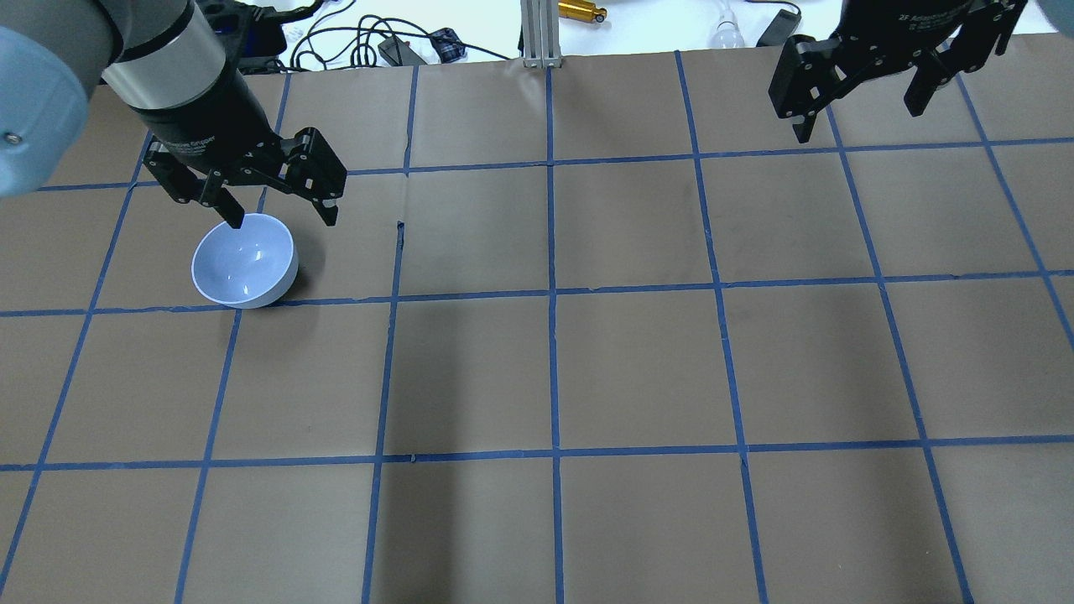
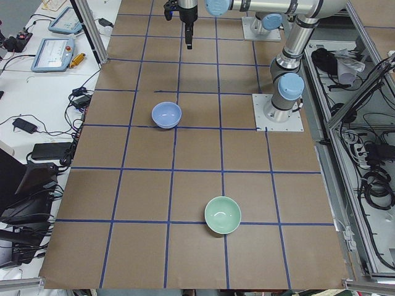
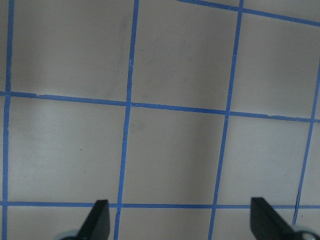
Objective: Stack green bowl on blue bowl
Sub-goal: 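Raise the open left gripper away from the pale blue bowl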
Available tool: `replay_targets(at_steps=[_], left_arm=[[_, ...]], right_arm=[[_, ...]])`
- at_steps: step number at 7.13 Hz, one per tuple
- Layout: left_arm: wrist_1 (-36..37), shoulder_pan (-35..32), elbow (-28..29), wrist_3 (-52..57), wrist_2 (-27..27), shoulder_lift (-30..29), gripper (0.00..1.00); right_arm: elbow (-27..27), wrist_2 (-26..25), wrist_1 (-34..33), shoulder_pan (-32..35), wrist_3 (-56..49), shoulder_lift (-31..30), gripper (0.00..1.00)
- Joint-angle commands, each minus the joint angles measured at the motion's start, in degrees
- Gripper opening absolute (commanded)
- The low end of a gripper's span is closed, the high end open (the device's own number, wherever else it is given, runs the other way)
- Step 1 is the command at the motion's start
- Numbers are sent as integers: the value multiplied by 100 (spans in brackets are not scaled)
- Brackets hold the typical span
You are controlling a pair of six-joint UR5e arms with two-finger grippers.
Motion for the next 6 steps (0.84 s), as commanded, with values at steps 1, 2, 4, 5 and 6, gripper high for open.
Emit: replay_targets(at_steps=[1, 2, 4, 5, 6], left_arm=[[-10, 1, 1, -9, -40, 3, 100], [-10, 1, 1, 0, -49, 3, 100], [-1, 18, -25, 96, -75, 3, 100], [-1, 18, -43, 97, -15, 3, 100], [8, 62, -26, 201, 38, 12, 100]], right_arm=[[0, 0, 0, -8, 0, 0, 100], [0, 0, 0, -8, 0, 0, 100], [0, 0, 0, -8, 0, 0, 100], [0, 0, 0, -8, 0, 0, 100], [0, 0, 0, 0, 0, 0, 100]])
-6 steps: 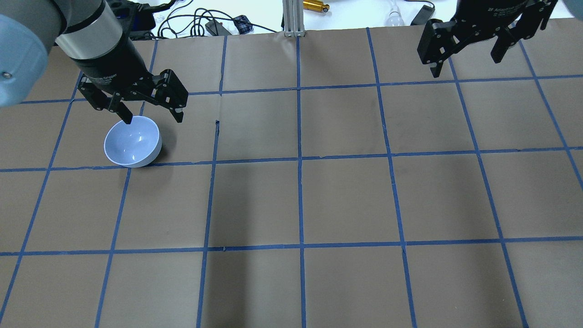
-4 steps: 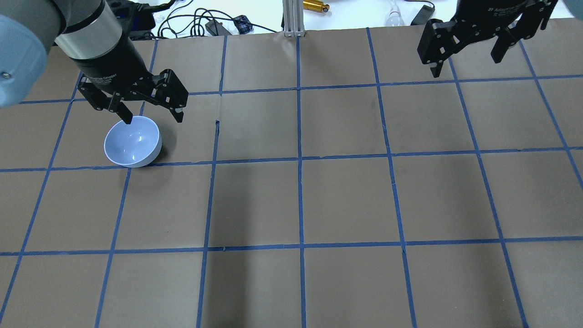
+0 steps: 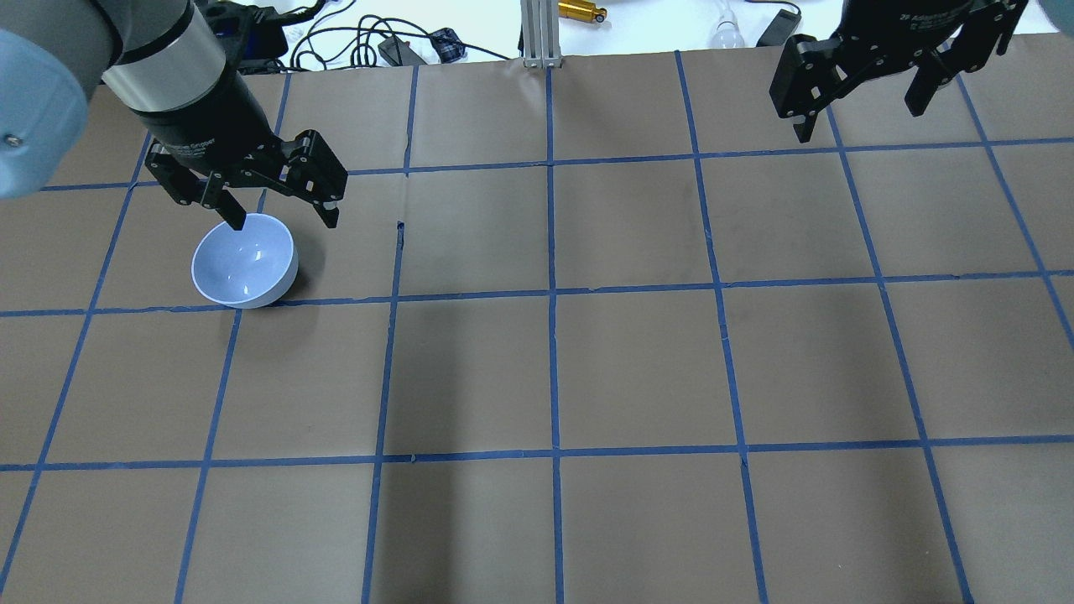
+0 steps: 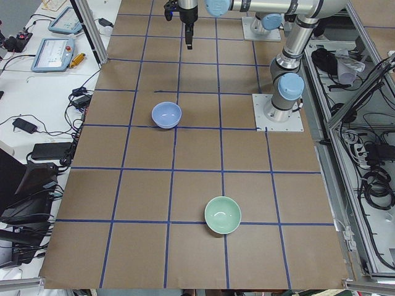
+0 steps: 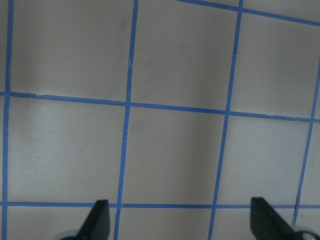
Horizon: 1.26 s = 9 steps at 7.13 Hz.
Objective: Stack green bowl on blue bowl
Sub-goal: 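Raise the open left gripper away from the pale blue bowl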
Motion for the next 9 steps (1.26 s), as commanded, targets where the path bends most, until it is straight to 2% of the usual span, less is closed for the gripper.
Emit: replay_targets(at_steps=[1, 3, 5, 9], left_arm=[[7, 287, -22, 916, 126, 6, 100], [-36, 1094, -31, 2247, 118, 24, 100], [-2, 1640, -40, 3704, 590, 33, 100], [69, 2975, -49, 5814, 601, 15, 100]], right_arm=[[0, 0, 0, -1, 0, 0, 100], [0, 0, 0, 8, 0, 0, 100], [0, 0, 0, -1, 0, 0, 100], [0, 0, 0, 8, 0, 0, 100]])
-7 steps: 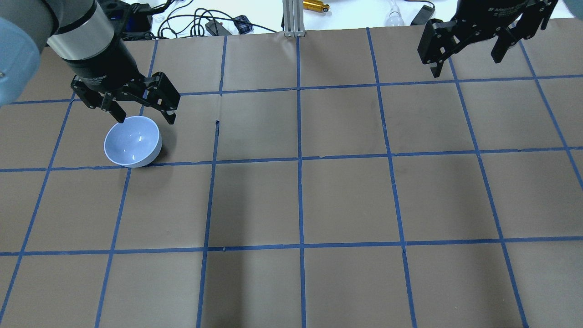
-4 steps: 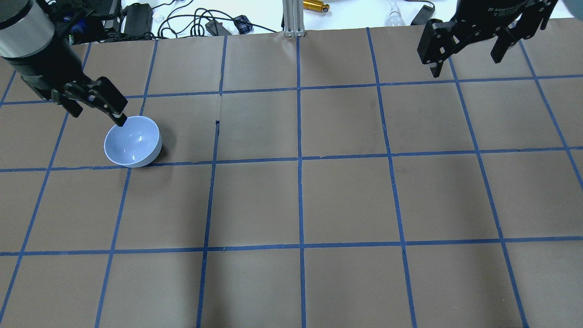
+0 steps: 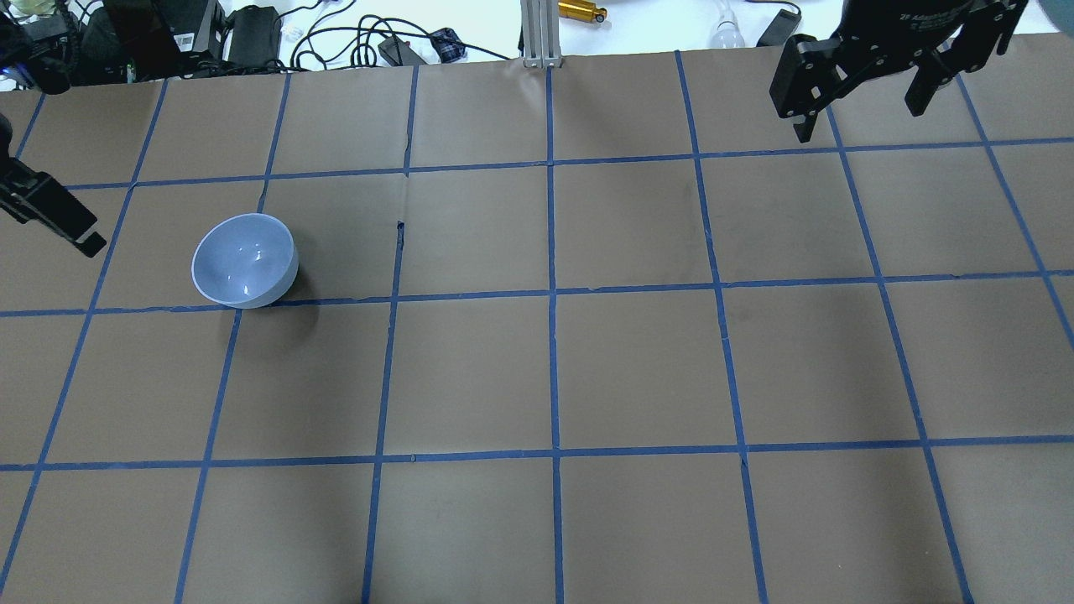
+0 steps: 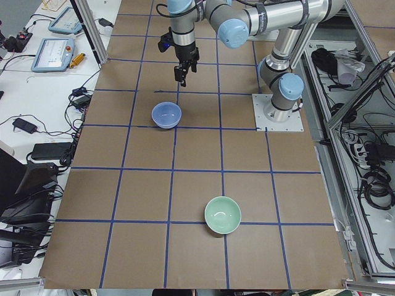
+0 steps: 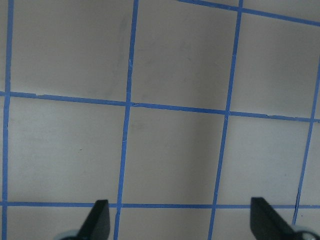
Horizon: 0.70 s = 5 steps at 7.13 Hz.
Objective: Stack green bowl on blue bowl
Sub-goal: 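Raise the open left gripper away from the pale blue bowl, then move the left gripper down to the mint-green bowl near the robot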
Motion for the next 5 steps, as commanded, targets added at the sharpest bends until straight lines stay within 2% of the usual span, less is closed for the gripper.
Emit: replay_targets(at_steps=[1, 4, 5], left_arm=[[74, 840, -18, 1371, 1, -44, 100], [267, 1720, -88, 2683, 105, -158, 100], [633, 2001, -184, 3244, 106, -289, 100]], right_arm=[[0, 0, 0, 7, 0, 0, 100], [0, 0, 0, 7, 0, 0, 100], [0, 0, 0, -1, 0, 0, 100]])
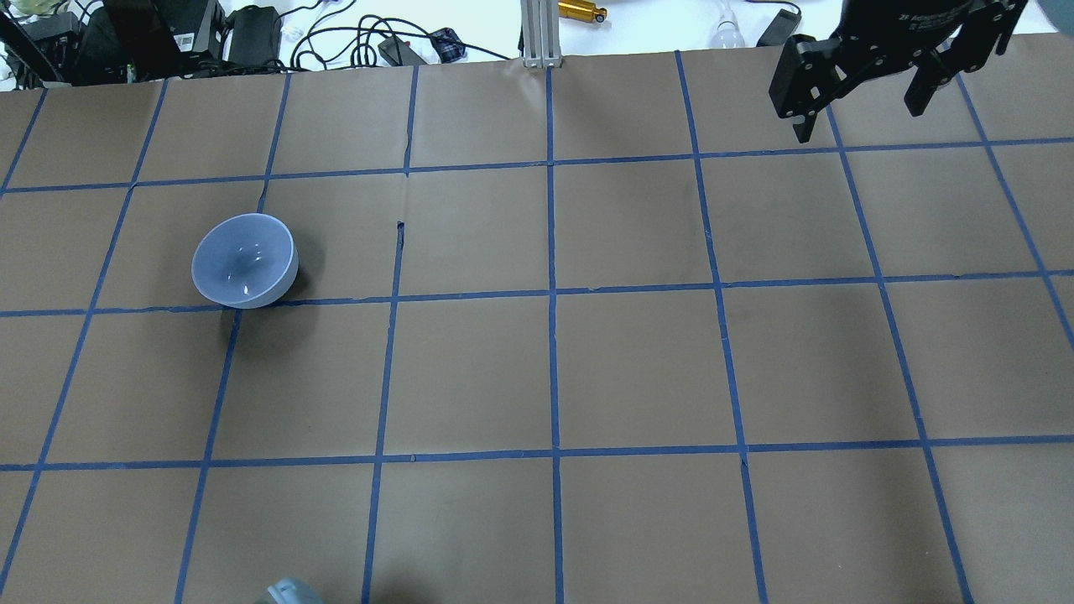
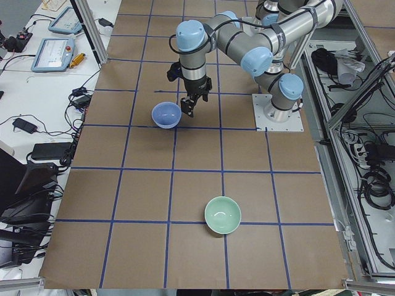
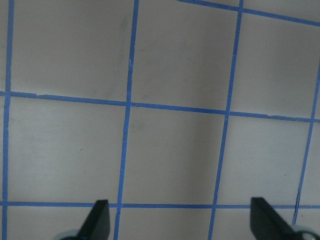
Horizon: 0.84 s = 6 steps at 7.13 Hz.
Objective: Stack green bowl on blue bowl
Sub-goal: 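Move the left gripper down to the mint-green bowl near the robot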
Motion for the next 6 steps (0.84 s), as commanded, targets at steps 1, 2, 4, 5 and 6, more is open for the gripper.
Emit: replay_targets(at_steps=[1, 2, 4, 5, 6], left_arm=[[664, 587, -234, 1150, 23, -225, 100], [946, 894, -357, 1521, 23, -339, 100], [1246, 1431, -411, 2469, 14, -611, 100], [1500, 1581, -411, 3126, 14, -787, 100], [1694, 1774, -411, 3603, -3, -954, 100]], right_arm=[[0, 0, 0, 4, 0, 0, 100], [0, 0, 0, -5, 0, 0, 100], [0, 0, 0, 4, 0, 0, 100], [0, 0, 0, 4, 0, 0, 100], [0, 0, 0, 4, 0, 0, 100]])
